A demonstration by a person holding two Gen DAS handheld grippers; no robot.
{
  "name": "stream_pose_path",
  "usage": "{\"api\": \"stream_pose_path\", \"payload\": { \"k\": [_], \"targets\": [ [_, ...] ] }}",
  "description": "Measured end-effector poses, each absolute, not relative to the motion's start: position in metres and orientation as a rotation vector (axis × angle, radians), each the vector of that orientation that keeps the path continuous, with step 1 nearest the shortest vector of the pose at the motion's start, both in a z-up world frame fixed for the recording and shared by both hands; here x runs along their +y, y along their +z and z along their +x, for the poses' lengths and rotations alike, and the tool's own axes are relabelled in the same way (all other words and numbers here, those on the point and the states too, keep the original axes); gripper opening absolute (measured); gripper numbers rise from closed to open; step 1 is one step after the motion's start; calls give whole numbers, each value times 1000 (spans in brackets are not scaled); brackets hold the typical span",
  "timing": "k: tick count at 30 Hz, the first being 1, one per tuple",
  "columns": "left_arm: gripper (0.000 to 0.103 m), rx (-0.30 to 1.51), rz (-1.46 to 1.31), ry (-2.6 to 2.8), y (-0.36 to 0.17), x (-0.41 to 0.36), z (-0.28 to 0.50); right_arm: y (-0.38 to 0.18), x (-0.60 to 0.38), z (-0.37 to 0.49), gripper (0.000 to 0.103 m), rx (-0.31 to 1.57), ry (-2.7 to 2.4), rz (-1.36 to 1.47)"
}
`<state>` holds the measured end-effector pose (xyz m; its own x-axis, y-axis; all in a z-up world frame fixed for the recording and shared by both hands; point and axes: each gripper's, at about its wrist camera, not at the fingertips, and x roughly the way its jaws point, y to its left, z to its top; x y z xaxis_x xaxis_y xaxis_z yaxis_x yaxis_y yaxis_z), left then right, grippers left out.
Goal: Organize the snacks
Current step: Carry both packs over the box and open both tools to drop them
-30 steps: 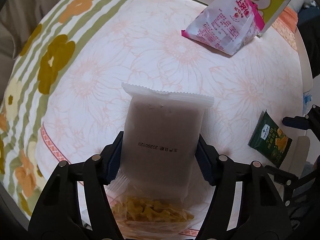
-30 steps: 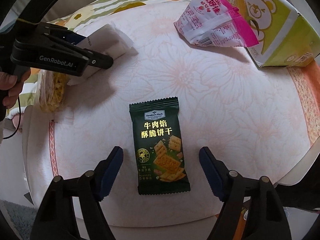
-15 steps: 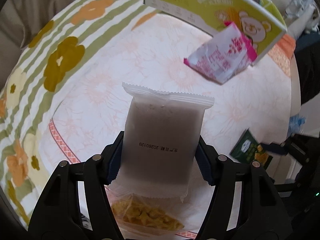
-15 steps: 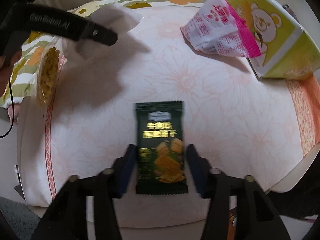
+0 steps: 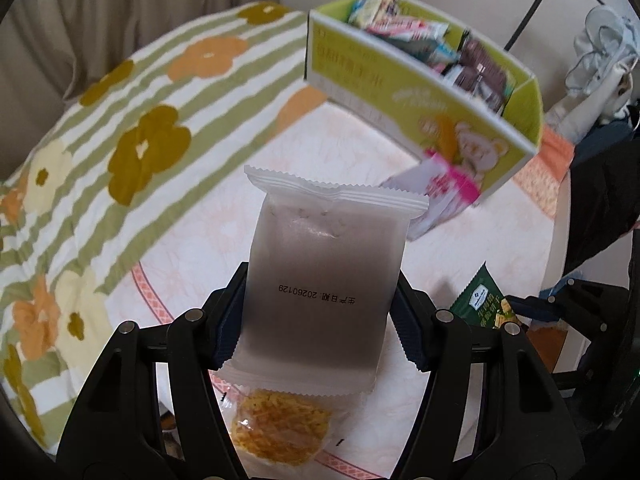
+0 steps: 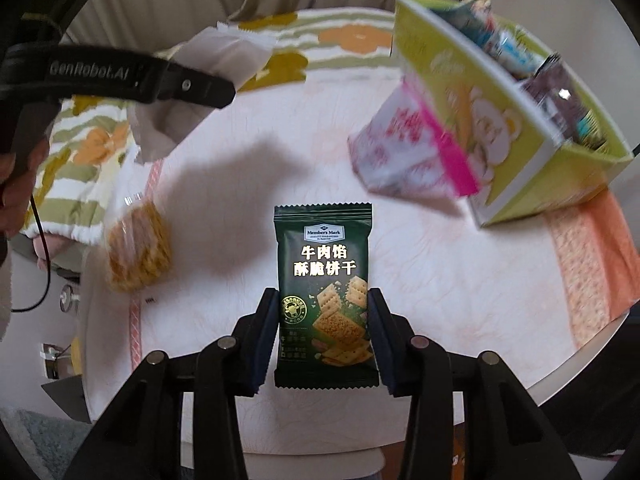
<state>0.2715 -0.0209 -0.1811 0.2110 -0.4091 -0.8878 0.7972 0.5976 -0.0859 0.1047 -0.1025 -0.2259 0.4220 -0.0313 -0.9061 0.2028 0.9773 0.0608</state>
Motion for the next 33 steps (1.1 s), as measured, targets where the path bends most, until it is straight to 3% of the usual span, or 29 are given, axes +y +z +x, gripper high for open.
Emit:
{"api": "stream_pose_path", "payload": {
  "k": [19,25,33],
  "targets": [
    [62,913,221,-726,-73,-97,247,-92,-277,107,40,808,-118,188],
    [62,910,147,-671,-67,-164,239,-82,-352,122,40,801,-70,154],
    [62,1013,61,-581,-97,-247,234,-87,-423,142,40,840,14,155]
  ]
}}
